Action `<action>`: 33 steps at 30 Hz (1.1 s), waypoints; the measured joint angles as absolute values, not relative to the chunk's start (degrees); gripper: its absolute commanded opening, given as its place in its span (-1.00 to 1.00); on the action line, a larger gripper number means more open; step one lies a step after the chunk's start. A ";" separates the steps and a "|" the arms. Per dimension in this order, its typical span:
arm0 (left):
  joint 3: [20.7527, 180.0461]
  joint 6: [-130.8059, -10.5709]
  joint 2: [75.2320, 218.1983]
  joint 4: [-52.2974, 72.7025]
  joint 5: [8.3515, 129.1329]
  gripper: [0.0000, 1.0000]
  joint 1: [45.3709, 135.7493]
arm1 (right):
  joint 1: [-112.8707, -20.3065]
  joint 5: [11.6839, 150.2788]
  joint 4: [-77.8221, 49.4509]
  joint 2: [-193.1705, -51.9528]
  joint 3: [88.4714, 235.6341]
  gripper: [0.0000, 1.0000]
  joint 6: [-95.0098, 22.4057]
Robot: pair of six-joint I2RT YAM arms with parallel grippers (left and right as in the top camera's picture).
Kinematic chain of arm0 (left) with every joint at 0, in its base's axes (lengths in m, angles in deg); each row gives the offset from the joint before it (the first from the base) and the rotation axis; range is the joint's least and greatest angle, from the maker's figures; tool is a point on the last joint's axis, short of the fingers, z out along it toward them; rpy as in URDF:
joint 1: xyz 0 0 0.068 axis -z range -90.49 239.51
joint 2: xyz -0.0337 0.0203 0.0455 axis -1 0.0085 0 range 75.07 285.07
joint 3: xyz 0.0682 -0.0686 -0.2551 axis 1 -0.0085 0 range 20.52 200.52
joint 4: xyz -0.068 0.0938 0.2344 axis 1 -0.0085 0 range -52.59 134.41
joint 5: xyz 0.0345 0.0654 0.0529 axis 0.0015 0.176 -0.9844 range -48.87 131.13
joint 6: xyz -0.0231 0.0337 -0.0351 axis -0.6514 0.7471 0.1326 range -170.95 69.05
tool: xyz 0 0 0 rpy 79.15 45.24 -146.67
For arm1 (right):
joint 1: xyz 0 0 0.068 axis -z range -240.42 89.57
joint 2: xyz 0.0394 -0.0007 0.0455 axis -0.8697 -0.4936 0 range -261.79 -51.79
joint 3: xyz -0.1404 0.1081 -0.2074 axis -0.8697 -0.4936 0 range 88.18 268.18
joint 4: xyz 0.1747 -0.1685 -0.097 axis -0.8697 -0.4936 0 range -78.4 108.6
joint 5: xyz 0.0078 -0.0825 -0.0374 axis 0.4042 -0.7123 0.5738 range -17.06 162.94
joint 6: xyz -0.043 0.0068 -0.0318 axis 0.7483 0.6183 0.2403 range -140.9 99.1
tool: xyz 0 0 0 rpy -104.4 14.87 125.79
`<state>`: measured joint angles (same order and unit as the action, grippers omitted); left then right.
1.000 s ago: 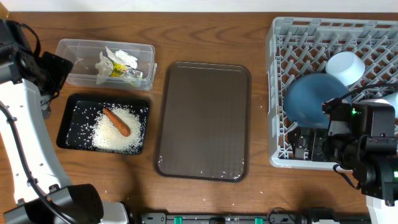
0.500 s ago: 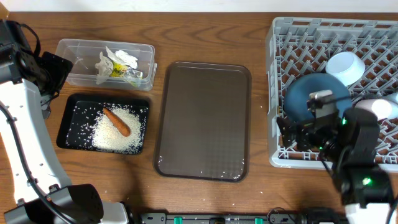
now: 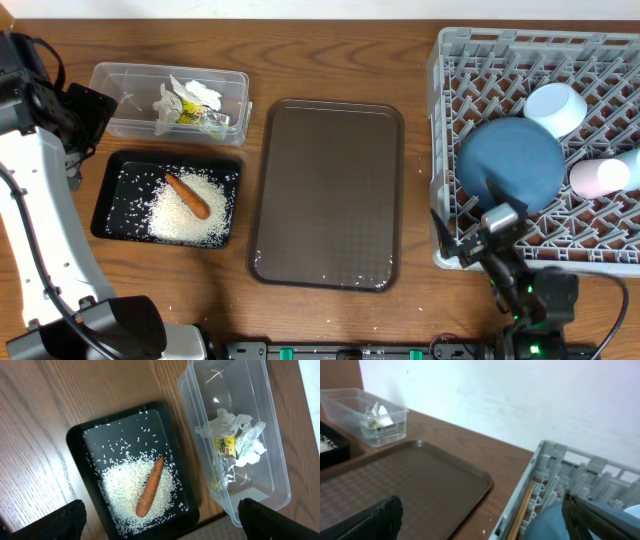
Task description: Sort waste into correct bins and load items into the dishwasher rack
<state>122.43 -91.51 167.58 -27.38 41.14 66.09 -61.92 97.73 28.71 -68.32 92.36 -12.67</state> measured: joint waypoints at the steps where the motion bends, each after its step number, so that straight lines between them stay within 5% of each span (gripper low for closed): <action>1: 122.43 -91.51 167.58 -27.40 41.14 0.98 66.09 | -61.92 97.14 28.75 -66.36 91.12 0.99 -12.65; 33: 122.43 -91.51 167.58 -27.40 41.14 0.98 66.09 | -61.92 75.86 14.76 -52.63 88.58 0.99 -12.67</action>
<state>122.43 -91.51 167.58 -27.40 41.14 66.09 -61.92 75.86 14.76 -52.63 88.58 -12.67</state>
